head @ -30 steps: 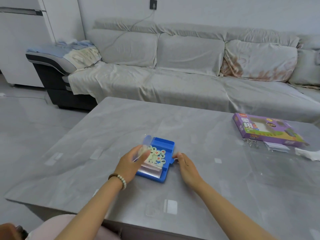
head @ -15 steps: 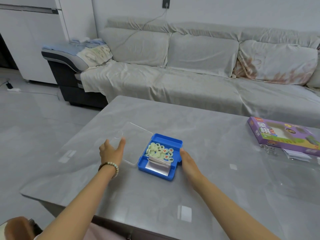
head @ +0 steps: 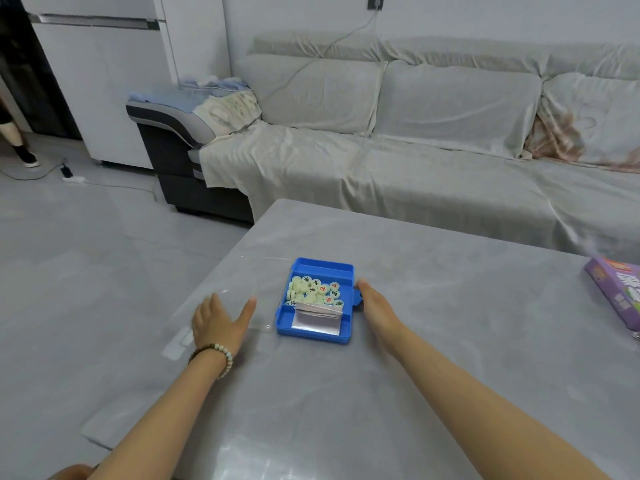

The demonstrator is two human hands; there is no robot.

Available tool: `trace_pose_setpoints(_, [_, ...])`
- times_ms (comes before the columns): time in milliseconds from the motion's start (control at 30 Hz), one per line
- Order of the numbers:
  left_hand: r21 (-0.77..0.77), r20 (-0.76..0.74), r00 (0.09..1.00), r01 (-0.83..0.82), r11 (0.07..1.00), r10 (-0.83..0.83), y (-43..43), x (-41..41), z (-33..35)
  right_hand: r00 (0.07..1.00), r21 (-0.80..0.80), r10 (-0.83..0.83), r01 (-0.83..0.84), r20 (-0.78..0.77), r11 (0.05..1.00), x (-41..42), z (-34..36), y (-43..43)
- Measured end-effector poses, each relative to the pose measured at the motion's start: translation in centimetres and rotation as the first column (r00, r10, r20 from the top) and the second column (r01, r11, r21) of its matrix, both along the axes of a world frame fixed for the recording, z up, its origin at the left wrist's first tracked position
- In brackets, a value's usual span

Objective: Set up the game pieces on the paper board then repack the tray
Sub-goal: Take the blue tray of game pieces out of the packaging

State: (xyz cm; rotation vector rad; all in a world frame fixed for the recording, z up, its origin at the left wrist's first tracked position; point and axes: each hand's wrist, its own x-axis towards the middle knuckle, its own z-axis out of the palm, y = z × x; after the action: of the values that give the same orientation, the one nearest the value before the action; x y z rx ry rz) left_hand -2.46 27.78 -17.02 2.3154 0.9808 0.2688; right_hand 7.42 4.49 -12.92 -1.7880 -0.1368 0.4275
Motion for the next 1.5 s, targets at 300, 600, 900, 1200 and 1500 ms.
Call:
trace_pose_setpoints(300, [0.107,0.308,0.867,0.379,0.919,-0.393,-0.9,3.1,1.9,0.998,-0.041,0.015,-0.013,0.053,0.999,3.2,-0.5,3.1])
trace_pose_setpoints(600, [0.164,0.335,0.822,0.43,0.888,-0.46,-3.5,4.8,4.6,0.979,0.063,0.071,-0.085,0.193,0.994,1.0,1.2,0.5])
trace_pose_setpoints(900, [-0.23,0.559,0.727,0.598,0.768,-0.399,-9.8,2.4,10.7,0.988,0.231,0.142,-0.153,0.064,0.961,-1.6,7.2,-4.7])
trace_pose_setpoints(1200, [-0.202,0.687,0.676,0.529,0.824,-0.265,-17.1,0.1,12.3,0.971,0.553,-0.044,0.17,-0.234,0.816,-4.9,9.4,-11.0])
trace_pose_setpoints(1500, [-0.436,0.553,0.673,0.737,0.517,-0.491,-22.6,-2.2,13.9,0.969,0.497,-0.139,0.225,-0.203,0.838,-7.0,11.1,-16.0])
